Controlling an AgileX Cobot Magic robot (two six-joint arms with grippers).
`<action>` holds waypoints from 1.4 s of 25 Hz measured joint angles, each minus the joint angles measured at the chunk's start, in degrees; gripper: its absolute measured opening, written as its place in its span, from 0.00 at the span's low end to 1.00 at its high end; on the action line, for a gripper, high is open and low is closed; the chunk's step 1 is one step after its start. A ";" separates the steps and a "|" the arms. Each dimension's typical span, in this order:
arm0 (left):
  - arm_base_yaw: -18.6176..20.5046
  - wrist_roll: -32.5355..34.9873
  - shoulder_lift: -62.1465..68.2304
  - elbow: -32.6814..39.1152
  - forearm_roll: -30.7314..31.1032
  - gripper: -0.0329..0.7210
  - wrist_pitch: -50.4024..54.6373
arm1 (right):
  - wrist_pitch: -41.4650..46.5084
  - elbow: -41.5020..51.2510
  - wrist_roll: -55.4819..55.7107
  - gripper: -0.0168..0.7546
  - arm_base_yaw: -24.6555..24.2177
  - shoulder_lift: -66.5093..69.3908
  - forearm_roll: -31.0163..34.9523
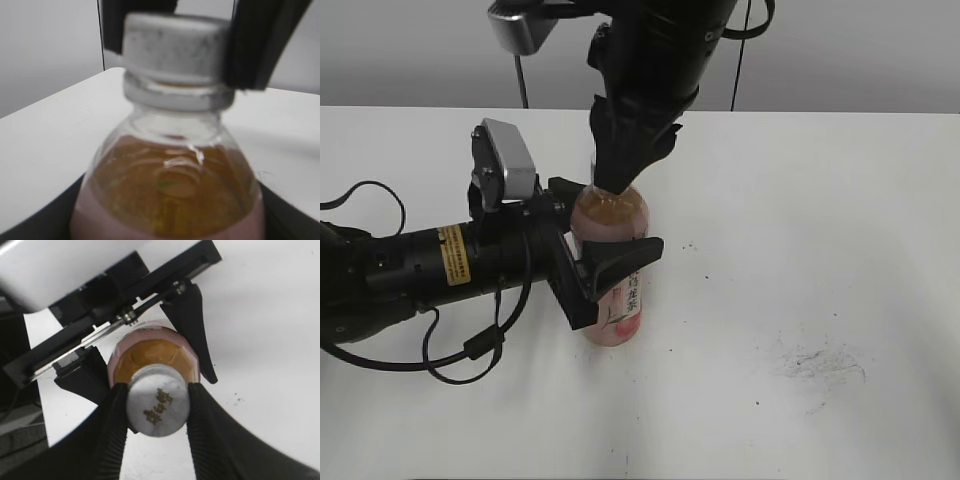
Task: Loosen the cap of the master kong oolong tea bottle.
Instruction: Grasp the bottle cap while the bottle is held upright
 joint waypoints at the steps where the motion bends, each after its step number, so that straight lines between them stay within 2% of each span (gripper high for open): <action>1: 0.00 0.00 0.00 0.00 0.06 0.63 0.00 | 0.00 0.00 -3.90 0.38 0.06 0.00 0.27; 26: 0.00 0.44 0.00 -0.01 0.58 0.63 0.16 | -0.46 0.00 -76.27 0.38 0.58 -0.16 -1.30; 30: 0.00 0.44 0.00 -0.04 0.58 0.63 0.16 | -0.52 -0.05 -77.52 0.38 0.58 -0.16 -1.48; 35: 0.00 0.39 0.00 -0.04 0.58 0.63 0.16 | -0.52 -0.05 -68.23 0.39 0.58 -0.16 -2.16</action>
